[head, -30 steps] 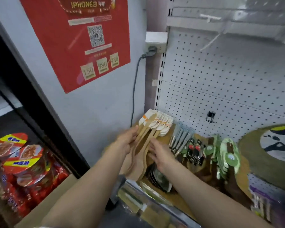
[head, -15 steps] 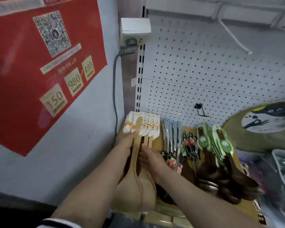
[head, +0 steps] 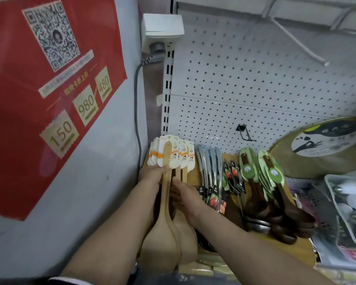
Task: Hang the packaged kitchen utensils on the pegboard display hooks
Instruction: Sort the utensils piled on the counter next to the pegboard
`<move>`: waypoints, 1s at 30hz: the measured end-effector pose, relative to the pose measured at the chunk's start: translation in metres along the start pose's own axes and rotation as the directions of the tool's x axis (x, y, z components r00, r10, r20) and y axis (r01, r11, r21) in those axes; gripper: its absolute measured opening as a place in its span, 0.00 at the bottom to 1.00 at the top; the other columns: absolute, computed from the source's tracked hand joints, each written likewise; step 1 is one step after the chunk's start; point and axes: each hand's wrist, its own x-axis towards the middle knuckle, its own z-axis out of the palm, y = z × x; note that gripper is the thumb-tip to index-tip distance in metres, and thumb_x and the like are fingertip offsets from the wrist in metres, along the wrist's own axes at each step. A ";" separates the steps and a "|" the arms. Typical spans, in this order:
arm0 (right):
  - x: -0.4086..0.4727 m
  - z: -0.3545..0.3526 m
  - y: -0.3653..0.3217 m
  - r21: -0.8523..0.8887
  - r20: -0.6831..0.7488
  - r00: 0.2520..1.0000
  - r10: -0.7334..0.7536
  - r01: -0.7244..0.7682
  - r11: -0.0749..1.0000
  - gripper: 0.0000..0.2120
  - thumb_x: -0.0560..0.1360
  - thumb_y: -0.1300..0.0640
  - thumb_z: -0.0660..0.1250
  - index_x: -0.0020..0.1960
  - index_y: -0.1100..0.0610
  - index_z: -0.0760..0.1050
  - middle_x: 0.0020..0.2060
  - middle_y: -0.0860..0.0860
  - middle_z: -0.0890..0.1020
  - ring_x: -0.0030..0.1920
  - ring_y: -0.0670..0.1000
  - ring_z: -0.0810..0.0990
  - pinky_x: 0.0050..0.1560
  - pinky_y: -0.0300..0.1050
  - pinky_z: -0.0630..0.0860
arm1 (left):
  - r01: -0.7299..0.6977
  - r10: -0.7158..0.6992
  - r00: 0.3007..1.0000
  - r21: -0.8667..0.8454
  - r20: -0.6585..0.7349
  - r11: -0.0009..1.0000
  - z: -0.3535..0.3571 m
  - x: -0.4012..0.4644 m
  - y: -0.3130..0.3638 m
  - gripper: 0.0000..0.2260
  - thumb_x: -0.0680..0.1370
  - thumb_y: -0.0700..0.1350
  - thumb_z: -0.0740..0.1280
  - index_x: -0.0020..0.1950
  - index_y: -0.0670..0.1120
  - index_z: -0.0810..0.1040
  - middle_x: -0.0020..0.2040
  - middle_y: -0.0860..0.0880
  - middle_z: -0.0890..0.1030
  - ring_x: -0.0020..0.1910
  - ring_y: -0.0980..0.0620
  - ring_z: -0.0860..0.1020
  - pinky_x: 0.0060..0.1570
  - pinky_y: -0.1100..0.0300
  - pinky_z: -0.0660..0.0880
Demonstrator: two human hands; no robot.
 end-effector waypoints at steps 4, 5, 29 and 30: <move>0.002 0.002 0.006 0.001 -0.065 0.997 -0.042 0.043 0.999 0.13 0.82 0.48 0.65 0.53 0.58 0.82 0.45 0.52 0.85 0.46 0.49 0.83 0.44 0.40 0.77 | 0.044 -0.035 0.997 -0.120 0.073 0.992 -0.002 -0.004 0.007 0.13 0.67 0.38 0.81 0.50 0.42 0.85 0.47 0.42 0.87 0.47 0.41 0.85 0.53 0.44 0.82; 0.001 0.003 0.007 0.015 -0.072 0.996 -0.046 0.047 0.999 0.13 0.82 0.49 0.66 0.54 0.59 0.82 0.42 0.52 0.85 0.42 0.48 0.82 0.41 0.39 0.77 | 0.048 -0.034 0.995 -0.149 0.097 0.988 -0.001 -0.007 0.010 0.14 0.68 0.38 0.80 0.52 0.41 0.85 0.47 0.42 0.87 0.46 0.42 0.85 0.50 0.46 0.83; -0.125 -0.198 0.051 0.169 -0.290 0.931 -0.223 0.279 0.945 0.03 0.78 0.59 0.72 0.47 0.57 0.85 0.34 0.53 0.84 0.33 0.49 0.79 0.37 0.41 0.77 | -0.180 0.259 0.909 -0.254 0.326 0.950 0.161 -0.219 -0.039 0.06 0.77 0.44 0.74 0.50 0.46 0.79 0.38 0.49 0.82 0.34 0.52 0.76 0.33 0.61 0.71; -0.135 -0.220 0.056 0.163 -0.299 0.925 -0.234 0.291 0.943 0.03 0.77 0.59 0.73 0.47 0.57 0.85 0.34 0.52 0.83 0.33 0.49 0.78 0.36 0.41 0.76 | -0.182 0.265 0.902 -0.255 0.341 0.949 0.180 -0.235 -0.049 0.05 0.77 0.43 0.73 0.50 0.47 0.79 0.39 0.49 0.82 0.34 0.52 0.76 0.33 0.62 0.71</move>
